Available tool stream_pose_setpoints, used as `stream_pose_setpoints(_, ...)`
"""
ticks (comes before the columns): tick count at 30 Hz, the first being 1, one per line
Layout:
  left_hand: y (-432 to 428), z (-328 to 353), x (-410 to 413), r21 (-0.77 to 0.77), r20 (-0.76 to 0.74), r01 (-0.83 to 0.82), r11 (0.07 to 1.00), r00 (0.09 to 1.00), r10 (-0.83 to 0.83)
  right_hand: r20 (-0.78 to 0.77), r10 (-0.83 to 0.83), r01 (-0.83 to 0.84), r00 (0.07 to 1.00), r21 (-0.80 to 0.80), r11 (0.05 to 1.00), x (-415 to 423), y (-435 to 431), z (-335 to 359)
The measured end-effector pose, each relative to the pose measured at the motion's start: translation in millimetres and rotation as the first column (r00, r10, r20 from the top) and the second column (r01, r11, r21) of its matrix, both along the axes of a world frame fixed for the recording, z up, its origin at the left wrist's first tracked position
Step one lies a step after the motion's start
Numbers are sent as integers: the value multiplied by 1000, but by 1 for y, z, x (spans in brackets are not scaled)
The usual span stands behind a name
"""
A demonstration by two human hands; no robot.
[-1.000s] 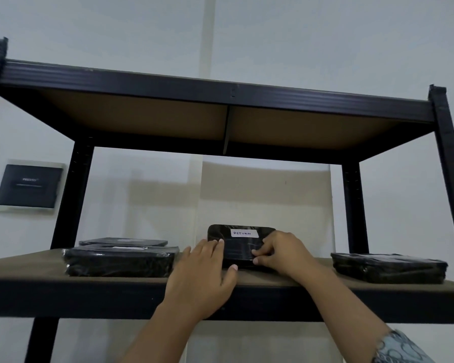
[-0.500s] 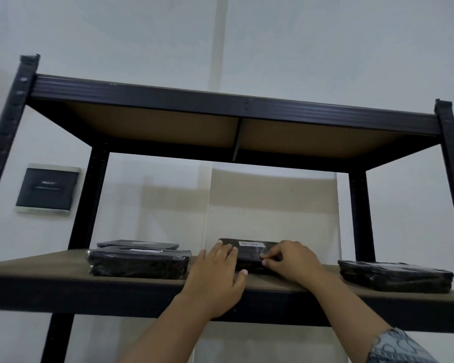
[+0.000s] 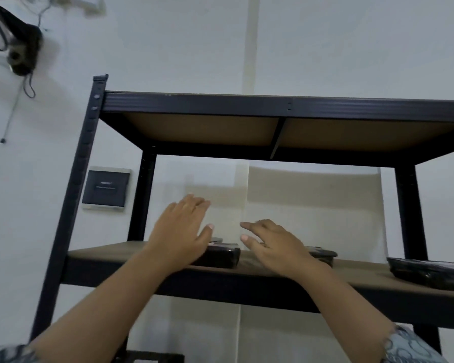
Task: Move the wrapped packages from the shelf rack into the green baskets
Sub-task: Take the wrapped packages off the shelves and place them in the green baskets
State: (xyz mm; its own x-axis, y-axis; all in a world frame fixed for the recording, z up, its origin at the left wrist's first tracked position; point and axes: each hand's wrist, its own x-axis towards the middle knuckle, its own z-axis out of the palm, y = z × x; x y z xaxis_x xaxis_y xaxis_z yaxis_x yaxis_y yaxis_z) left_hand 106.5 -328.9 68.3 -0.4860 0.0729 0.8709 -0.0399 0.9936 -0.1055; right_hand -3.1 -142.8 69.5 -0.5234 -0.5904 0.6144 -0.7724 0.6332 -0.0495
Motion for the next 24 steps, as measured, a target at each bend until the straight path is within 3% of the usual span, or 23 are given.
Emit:
stream_pose_setpoints(6,-74,-16,11,105,64,-138,985,989,132,218,123,-100,968,-110,989,9,-51,-15)
stream_pose_setpoints(10,-103,-32,4,226,121,-119,967,988,93,279,145,-81,949,-226,971,2,-66,-29)
stream_pose_setpoints(14,-116,-50,-1,303,171,-125,945,982,75,229,139,-80,963,-248,965,4,-65,-31)
stream_pose_setpoints(24,-117,-66,-8,243,112,-227,943,972,205,-70,9,-25,997,-226,974,13,-61,-50)
